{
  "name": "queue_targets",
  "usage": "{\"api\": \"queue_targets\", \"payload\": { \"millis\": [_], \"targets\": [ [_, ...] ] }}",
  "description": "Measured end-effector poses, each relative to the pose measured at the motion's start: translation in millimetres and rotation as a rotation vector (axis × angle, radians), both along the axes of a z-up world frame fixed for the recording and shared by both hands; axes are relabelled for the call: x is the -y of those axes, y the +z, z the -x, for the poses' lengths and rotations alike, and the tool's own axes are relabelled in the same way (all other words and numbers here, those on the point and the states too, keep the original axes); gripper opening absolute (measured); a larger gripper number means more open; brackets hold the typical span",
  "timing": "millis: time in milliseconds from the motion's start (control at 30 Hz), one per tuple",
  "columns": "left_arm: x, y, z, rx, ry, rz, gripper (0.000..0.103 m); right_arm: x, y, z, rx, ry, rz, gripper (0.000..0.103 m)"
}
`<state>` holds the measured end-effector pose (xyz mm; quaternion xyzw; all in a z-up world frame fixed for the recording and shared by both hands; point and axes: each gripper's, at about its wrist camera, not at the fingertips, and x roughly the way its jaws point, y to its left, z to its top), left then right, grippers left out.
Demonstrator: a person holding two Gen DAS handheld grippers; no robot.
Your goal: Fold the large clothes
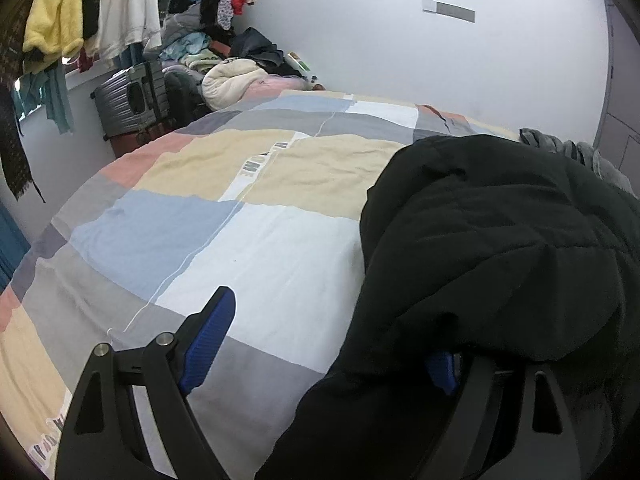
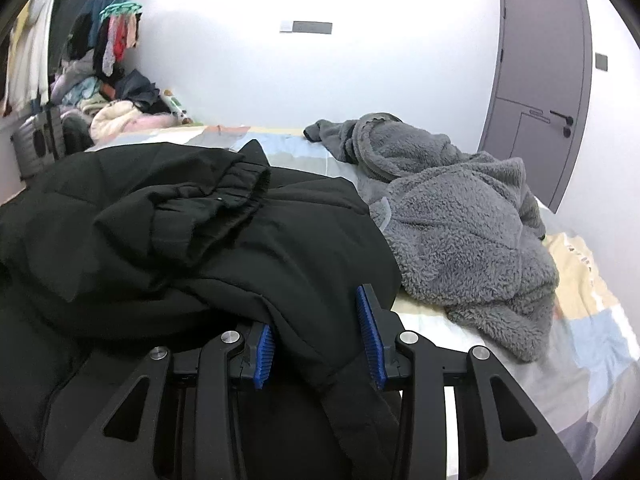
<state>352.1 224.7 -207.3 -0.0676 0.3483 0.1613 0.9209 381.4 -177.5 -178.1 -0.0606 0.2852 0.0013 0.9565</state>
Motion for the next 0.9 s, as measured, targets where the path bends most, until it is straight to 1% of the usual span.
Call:
{"api": "queue_targets", "payload": {
  "millis": [133,300,467,533,600,633,733,900],
  "targets": [
    [-2.8,-2.8,0.6,-0.008,0.006,0.016,0.086,6.4,-5.1,-2.0,-0.004,-0.022,-0.017,0.033],
    [-8.3,-8.5,-1.2,-0.033,0.026,0.030,0.087,22.0,-15.4,-7.8,-0.037,-0.061,-0.056,0.033],
    [-9.2,-15.6,-4.0,-0.051,0.015,0.035,0.087,25.5,-29.9,-12.0,-0.065,-0.055,-0.043,0.034],
    [-8.0,-13.1,-2.3,-0.045,0.013,0.034,0.087,24.7,-29.4,-11.2,-0.067,-0.052,-0.044,0.034],
    [-7.3,-11.1,-1.1,-0.046,0.008,0.039,0.087,25.6,-27.2,-9.8,-0.078,-0.047,-0.065,0.035],
    [-6.6,-9.7,0.3,-0.046,0.004,0.044,0.086,26.8,-25.8,-8.4,-0.085,-0.044,-0.078,0.037],
    [-3.7,-4.9,5.5,-0.044,-0.009,0.056,0.086,29.4,-21.5,-5.0,-0.104,-0.040,-0.092,0.039],
    [4.0,10.3,22.9,-0.032,-0.027,0.068,0.087,26.0,-9.3,12.1,-0.106,-0.021,-0.106,0.040]
  ]
}}
